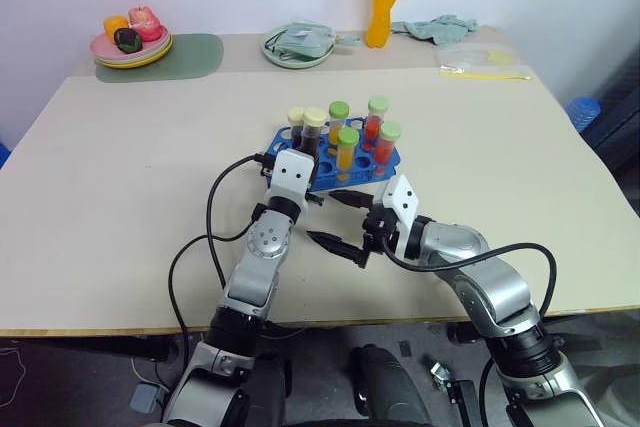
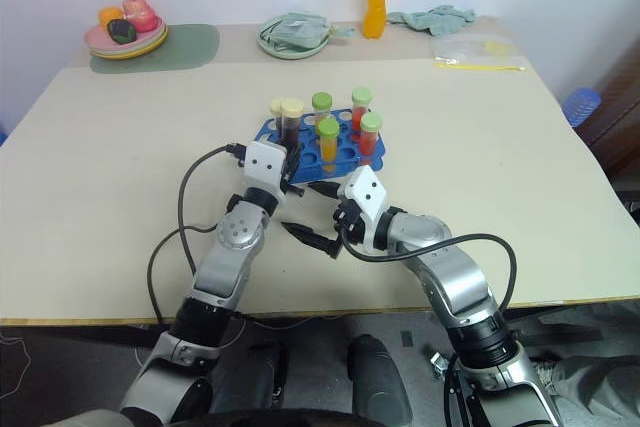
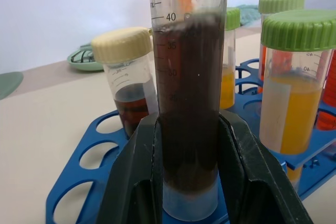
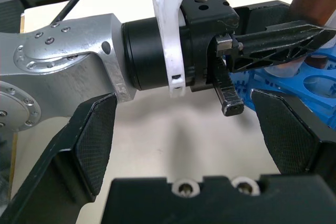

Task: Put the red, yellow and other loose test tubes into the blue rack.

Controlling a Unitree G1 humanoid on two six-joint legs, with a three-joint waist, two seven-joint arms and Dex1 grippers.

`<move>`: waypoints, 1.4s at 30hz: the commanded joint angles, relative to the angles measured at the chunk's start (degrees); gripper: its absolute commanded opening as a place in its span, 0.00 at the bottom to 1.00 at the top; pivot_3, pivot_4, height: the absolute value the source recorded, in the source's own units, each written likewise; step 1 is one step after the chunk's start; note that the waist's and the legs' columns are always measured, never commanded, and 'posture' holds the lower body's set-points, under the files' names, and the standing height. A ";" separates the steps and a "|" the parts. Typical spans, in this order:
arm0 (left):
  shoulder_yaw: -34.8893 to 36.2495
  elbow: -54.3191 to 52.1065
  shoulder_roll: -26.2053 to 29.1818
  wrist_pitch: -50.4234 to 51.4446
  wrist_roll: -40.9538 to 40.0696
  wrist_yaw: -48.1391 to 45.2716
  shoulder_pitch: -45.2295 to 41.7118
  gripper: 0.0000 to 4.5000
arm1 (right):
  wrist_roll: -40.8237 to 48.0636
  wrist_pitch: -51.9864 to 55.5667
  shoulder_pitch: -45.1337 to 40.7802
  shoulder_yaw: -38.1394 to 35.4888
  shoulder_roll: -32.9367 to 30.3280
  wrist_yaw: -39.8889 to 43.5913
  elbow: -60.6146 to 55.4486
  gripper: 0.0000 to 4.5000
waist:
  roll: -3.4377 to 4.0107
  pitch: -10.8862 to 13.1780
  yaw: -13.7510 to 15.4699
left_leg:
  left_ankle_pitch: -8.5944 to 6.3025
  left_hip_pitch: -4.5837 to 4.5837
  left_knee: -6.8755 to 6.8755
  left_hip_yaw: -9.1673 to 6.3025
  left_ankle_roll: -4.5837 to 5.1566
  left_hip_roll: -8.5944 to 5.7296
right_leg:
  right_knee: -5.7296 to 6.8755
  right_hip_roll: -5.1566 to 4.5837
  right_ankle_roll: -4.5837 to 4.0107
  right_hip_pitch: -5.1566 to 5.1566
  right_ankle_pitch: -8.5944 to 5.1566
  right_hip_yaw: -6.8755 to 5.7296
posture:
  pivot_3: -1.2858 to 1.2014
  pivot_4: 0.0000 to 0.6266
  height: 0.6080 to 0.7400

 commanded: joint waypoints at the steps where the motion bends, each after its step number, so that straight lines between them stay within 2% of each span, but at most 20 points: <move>1: -0.04 1.85 -1.02 -3.17 -0.91 -0.39 -0.70 0.18 | 0.98 -0.37 -0.28 -1.01 0.55 -0.17 -2.23 1.00 | 0.00 0.00 0.02 | 0.00 0.00 0.00 0.00 0.00 0.00 | 0.00 0.00 0.00 0.00 0.00 0.00 | 0.52 0.24 1.00; 14: 0.90 8.23 -1.52 -11.97 -2.14 -1.99 -0.22 0.18 | 1.03 -0.36 -0.24 -1.06 0.47 -0.13 -2.31 1.00 | 0.00 -0.01 0.14 | 0.00 0.00 0.02 -0.01 0.00 -0.01 | -0.01 -0.02 0.00 0.04 0.00 -0.02 | 0.52 0.24 1.00; 16: 1.01 8.68 -1.62 -12.33 -2.81 -2.64 -0.10 0.41 | 1.02 -0.43 -0.31 -1.03 0.49 -0.06 -2.19 1.00 | 0.00 -0.01 0.15 | 0.00 0.00 0.02 -0.01 0.00 -0.01 | -0.01 -0.02 0.00 0.04 0.00 -0.02 | 0.52 0.24 1.00; 18: 1.27 8.65 -1.64 -12.89 -2.66 -2.17 -0.01 0.58 | 1.00 -0.53 -0.37 -1.02 0.49 0.02 -2.11 1.00 | 0.00 -0.01 0.07 | 0.00 0.00 0.02 -0.01 0.00 -0.02 | -0.01 -0.02 0.00 0.05 0.00 -0.02 | 0.52 0.24 1.00; 20: 1.94 7.29 -1.53 -13.05 -2.46 -1.44 0.37 0.83 | 0.78 -0.88 -0.40 -1.11 0.40 -0.01 -2.10 1.00 | 0.00 -0.01 0.04 | 0.00 0.00 0.02 -0.02 0.00 -0.01 | -0.01 -0.01 0.00 0.04 0.00 -0.02 | 0.52 0.24 1.00; 22: 2.94 2.63 -0.65 -11.90 -4.48 -3.08 2.37 0.99 | 0.95 -1.03 -0.51 -1.70 -0.25 0.44 -2.36 1.00 | 0.00 -0.01 -0.16 | 0.00 0.01 0.01 -0.02 0.00 0.00 | 0.00 0.00 0.00 0.04 0.00 -0.02 | 0.52 0.24 1.00; 26: 3.98 -9.02 3.20 -7.31 -7.70 -7.25 8.24 0.99 | 2.62 -0.19 -0.23 -4.39 -3.55 2.73 -3.33 1.00 | 0.02 -0.02 -0.17 | 0.00 0.03 -0.03 -0.04 0.00 0.03 | 0.00 0.03 0.00 0.02 0.00 -0.01 | 0.52 0.24 1.00; 31: 10.33 -28.15 16.17 4.35 -15.28 -16.36 22.43 0.99 | 3.64 0.11 1.56 -12.11 -13.11 6.49 -1.74 1.00 | 0.06 -0.02 -0.22 | -0.01 0.04 -0.07 -0.01 0.01 0.04 | -0.02 0.01 -0.01 0.03 -0.02 0.01 | 0.52 0.24 1.00; 33: 12.15 -31.31 19.58 7.06 -15.92 -17.49 25.56 0.99 | 3.65 -0.85 2.10 -14.64 -15.61 7.51 0.33 1.00 | 0.06 -0.02 -0.17 | -0.01 0.05 -0.08 0.00 0.02 0.05 | -0.03 0.03 -0.03 0.04 -0.02 0.00 | 0.52 0.24 1.00; 37: 23.63 -33.34 26.26 12.69 -21.15 -20.48 34.06 0.99 | 1.00 -4.18 3.12 -20.01 -20.00 7.27 8.43 1.00 | 0.04 -0.01 -0.10 | -0.01 0.10 -0.03 0.02 0.02 0.05 | -0.06 0.03 -0.03 0.16 -0.03 -0.01 | 0.52 0.24 1.00; 42: 28.65 -32.56 28.44 12.90 -21.59 -21.34 38.71 0.99 | -0.69 -8.60 2.43 -21.34 -21.74 8.65 16.16 1.00 | 0.06 0.00 -0.06 | -0.03 0.13 -0.06 0.05 0.05 0.06 | -0.10 0.03 -0.04 0.17 -0.04 0.00 | 0.52 0.24 1.00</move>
